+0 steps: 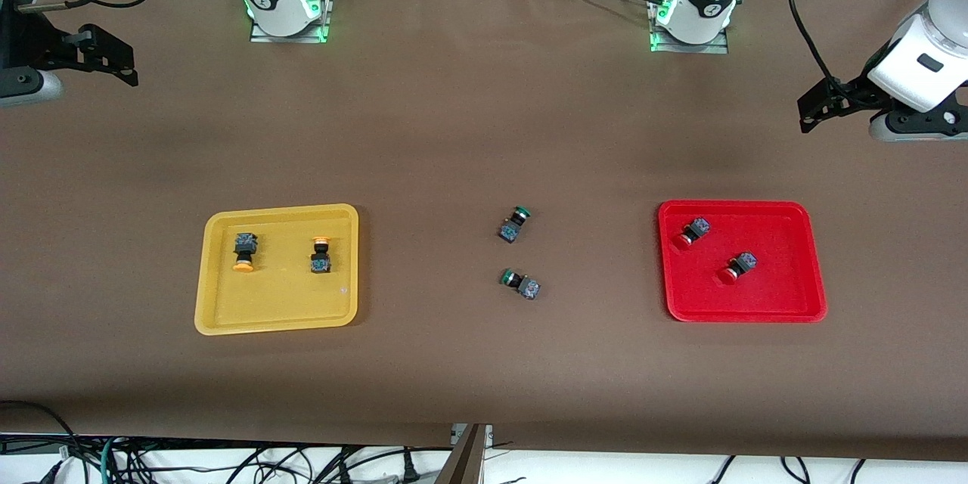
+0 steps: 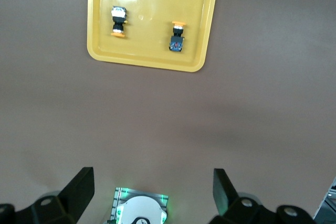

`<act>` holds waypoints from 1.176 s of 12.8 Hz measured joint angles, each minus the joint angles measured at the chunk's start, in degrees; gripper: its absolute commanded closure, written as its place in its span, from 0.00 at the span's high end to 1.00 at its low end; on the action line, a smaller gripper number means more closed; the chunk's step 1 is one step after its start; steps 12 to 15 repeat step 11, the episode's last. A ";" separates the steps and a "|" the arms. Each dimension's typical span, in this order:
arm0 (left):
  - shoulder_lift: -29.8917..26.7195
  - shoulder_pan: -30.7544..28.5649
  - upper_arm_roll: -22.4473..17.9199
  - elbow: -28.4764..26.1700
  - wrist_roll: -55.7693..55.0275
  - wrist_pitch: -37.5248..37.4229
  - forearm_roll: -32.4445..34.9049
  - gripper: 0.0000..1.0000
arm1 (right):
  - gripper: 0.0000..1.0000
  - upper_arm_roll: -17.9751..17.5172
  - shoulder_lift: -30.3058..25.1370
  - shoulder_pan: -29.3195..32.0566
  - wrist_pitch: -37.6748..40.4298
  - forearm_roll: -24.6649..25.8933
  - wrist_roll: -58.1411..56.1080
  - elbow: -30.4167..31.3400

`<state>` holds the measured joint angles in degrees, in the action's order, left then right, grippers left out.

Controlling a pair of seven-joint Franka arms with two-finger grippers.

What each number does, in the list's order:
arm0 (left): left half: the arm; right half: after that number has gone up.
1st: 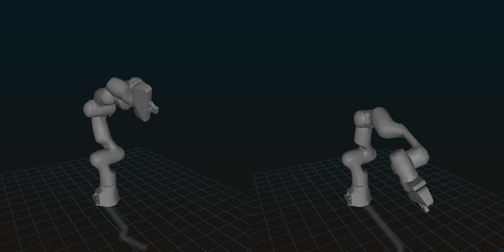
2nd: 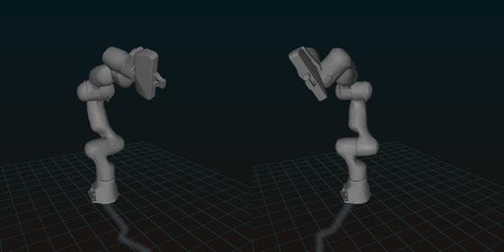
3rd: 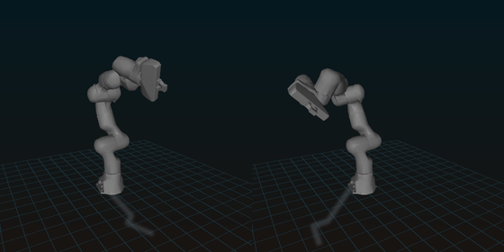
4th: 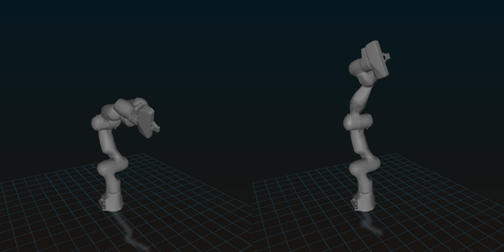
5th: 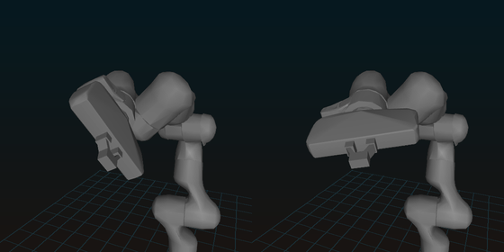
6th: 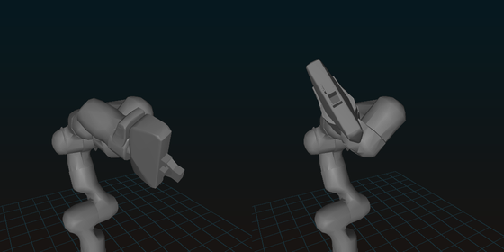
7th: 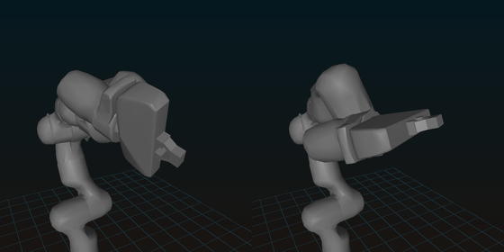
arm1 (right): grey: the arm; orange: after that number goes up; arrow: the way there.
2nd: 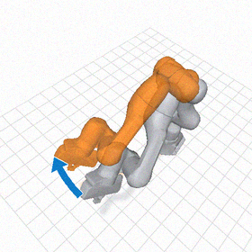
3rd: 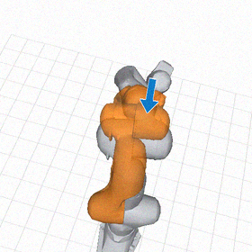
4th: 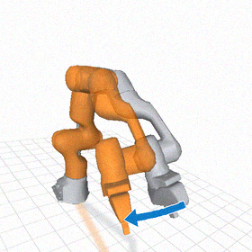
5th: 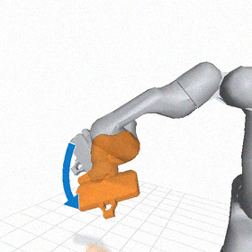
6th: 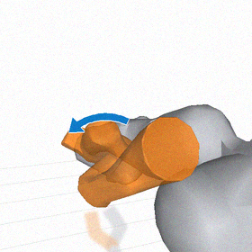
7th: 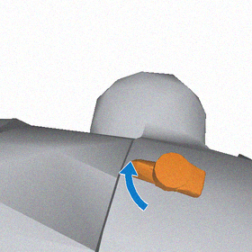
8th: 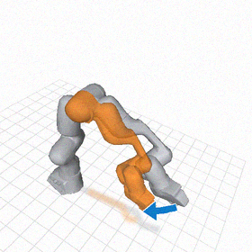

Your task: Place red and yellow buttons in trays

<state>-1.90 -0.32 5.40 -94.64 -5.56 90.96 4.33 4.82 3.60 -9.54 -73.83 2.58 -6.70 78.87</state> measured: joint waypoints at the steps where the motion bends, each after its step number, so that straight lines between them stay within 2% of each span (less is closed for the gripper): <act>1: 0.12 0.03 0.17 0.07 0.00 -0.06 -0.07 1.00 | 1.00 -1.09 -0.29 0.37 0.68 0.00 2.59 0.46; 4: 1.08 0.05 0.23 0.04 0.00 -0.32 -1.16 1.00 | 1.00 -3.05 -1.00 0.57 1.23 0.00 8.87 2.18; 15: 1.68 0.05 0.29 0.04 0.02 0.51 -1.17 1.00 | 1.00 -3.19 -0.36 1.29 1.16 0.00 8.96 2.47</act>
